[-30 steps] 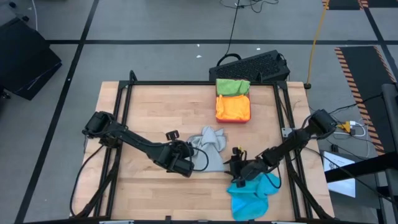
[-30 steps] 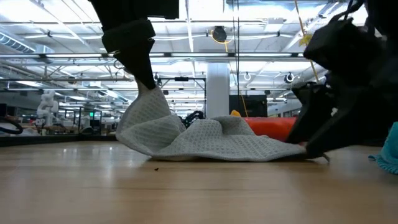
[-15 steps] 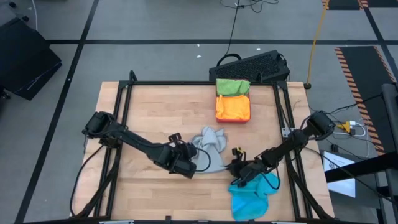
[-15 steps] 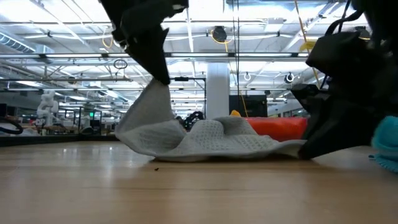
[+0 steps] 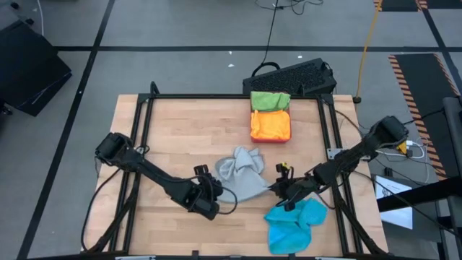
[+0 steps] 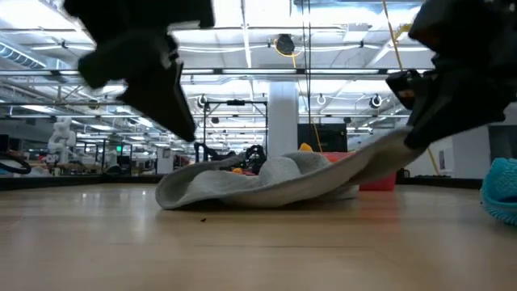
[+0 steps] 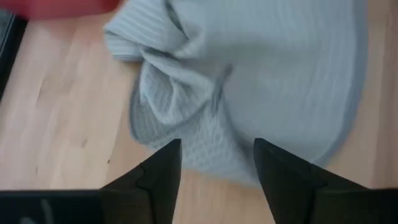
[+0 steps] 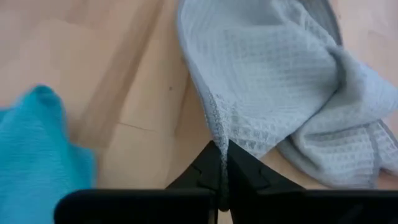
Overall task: Fold microfiber towels
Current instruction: Fold the gray microfiber cloth
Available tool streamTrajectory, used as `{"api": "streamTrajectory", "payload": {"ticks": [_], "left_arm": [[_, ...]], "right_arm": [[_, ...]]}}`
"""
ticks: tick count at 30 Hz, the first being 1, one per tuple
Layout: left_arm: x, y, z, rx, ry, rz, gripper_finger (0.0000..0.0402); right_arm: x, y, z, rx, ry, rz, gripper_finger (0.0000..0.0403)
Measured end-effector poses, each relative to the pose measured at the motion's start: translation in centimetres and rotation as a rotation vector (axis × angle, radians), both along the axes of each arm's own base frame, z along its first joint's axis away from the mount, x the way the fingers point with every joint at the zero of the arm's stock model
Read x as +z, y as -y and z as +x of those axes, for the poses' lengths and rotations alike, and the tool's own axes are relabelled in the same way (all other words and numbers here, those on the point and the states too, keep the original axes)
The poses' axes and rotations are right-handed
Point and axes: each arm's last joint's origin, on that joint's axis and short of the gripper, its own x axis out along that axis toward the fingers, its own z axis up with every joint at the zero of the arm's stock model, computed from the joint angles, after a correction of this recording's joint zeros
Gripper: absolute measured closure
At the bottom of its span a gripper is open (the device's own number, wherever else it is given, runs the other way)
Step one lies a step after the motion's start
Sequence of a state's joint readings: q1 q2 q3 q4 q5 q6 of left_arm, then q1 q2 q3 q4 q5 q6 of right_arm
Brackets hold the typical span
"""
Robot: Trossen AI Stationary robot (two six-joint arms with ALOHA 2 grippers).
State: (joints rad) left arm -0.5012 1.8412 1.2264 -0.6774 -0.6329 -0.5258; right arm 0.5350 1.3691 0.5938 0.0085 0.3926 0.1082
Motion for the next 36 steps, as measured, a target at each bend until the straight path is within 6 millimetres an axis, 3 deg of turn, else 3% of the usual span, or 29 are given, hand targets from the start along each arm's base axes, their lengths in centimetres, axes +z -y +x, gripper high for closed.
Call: {"api": "streamTrajectory", "payload": {"ticks": [4, 9, 13, 19, 24, 36], "left_arm": [[-1.9, -0.4, -0.4, -0.107, -0.007, 0.081, 0.0206], [-1.5, -2.7, 1.8, -0.04, 0.11, 0.049, 0.0208], [-1.0, -5.0, 4.0, -0.047, 0.2, -0.093, 0.0208], [-2.5, -6.7, 5.8, -0.121, 0.185, -0.345, 0.0208], [-4.1, -5.9, 4.6, -0.118, 0.016, -0.472, 0.0209], [-2.2, -0.2, 1.9, -0.263, -0.01, -0.444, 0.0209]], "right_arm": [[1.1, 0.4, -0.7, 0.033, 0.005, -0.03, 0.0398], [2.5, 1.3, -1.4, 0.03, 0.039, -0.103, 0.04], [3.5, 2.0, -1.5, 0.039, 0.075, -0.126, 0.0399], [4.2, 2.9, -1.8, 0.037, 0.089, -0.157, 0.0399], [4.4, 3.3, -2.1, 0.034, 0.074, -0.167, 0.0399], [3.8, 3.6, -2.9, -0.02, -0.021, -0.145, 0.0399]]}}
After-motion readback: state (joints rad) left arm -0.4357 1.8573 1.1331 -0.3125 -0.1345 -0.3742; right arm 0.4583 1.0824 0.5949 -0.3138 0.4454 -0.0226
